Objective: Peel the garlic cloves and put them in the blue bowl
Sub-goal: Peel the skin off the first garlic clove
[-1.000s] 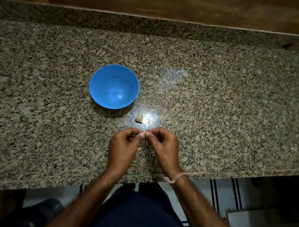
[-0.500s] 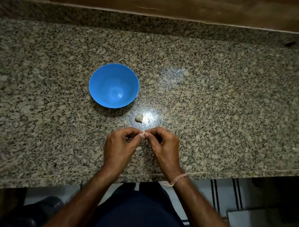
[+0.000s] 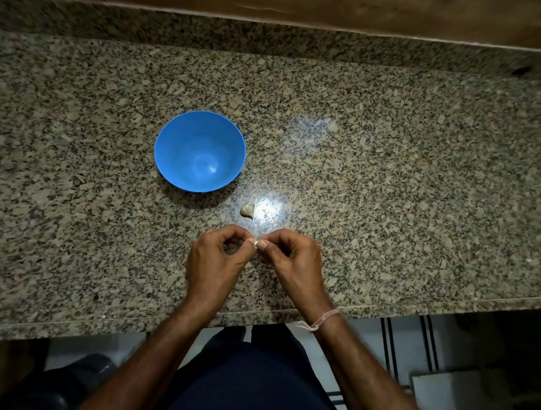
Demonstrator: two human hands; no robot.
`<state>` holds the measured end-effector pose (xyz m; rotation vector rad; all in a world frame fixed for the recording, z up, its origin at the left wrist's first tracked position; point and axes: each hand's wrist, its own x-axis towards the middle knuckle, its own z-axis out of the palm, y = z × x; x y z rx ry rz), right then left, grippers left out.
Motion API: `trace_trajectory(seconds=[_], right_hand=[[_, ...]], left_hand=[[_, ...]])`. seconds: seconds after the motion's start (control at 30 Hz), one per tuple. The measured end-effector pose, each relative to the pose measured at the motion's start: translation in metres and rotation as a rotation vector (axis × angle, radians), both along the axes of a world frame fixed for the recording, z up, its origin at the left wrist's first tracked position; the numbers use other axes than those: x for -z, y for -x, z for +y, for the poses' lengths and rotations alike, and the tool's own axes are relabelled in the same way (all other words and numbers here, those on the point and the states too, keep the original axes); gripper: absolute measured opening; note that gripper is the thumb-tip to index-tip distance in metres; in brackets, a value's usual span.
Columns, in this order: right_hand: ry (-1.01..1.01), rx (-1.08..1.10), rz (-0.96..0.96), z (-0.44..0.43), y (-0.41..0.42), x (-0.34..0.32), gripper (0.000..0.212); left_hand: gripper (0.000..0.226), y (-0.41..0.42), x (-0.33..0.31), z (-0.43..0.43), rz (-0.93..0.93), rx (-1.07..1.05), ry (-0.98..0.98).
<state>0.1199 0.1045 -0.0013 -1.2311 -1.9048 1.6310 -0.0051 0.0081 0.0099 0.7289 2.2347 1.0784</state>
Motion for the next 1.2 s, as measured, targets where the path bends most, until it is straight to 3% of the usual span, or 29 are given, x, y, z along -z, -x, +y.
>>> trace_trajectory(seconds=[0.17,0.3,0.53,0.7,0.77,0.83,0.93,1.0,1.07,1.2], right_hand=[[0.282,0.097,0.083,0.001,-0.001,0.002,0.011],[0.141,0.079,-0.002,-0.001,-0.002,0.007,0.015],[-0.048,0.027,-0.094,-0.003,0.002,0.006,0.025],[0.306,0.040,-0.044,-0.007,0.004,0.008,0.027],[0.264,0.034,-0.047,-0.009,0.005,0.006,0.026],[0.078,-0.019,-0.064,-0.009,0.006,0.006,0.024],[-0.146,-0.088,-0.068,-0.006,0.005,0.011,0.023],[-0.242,-0.103,-0.063,-0.005,0.003,0.014,0.023],[-0.160,-0.070,-0.049,-0.005,0.002,0.013,0.023],[0.155,0.002,-0.111,-0.005,0.006,0.012,0.028]], left_hand=[[0.005,0.001,0.002,0.003,-0.107,-0.019,-0.036],[0.007,-0.005,0.002,0.003,-0.169,0.015,-0.089],[0.016,-0.009,0.012,0.005,-0.069,0.038,-0.053],[0.026,-0.011,0.018,0.003,-0.028,0.093,-0.039],[0.024,-0.012,0.020,0.002,-0.019,0.146,-0.035],[0.025,-0.012,0.020,0.003,-0.176,0.168,-0.041],[0.027,-0.010,0.021,0.007,-0.623,0.085,-0.036],[0.024,-0.011,0.023,0.007,-0.757,0.053,-0.004],[0.023,-0.015,0.025,0.006,-0.652,0.068,-0.001],[0.025,-0.018,0.028,0.003,-0.126,0.228,-0.011]])
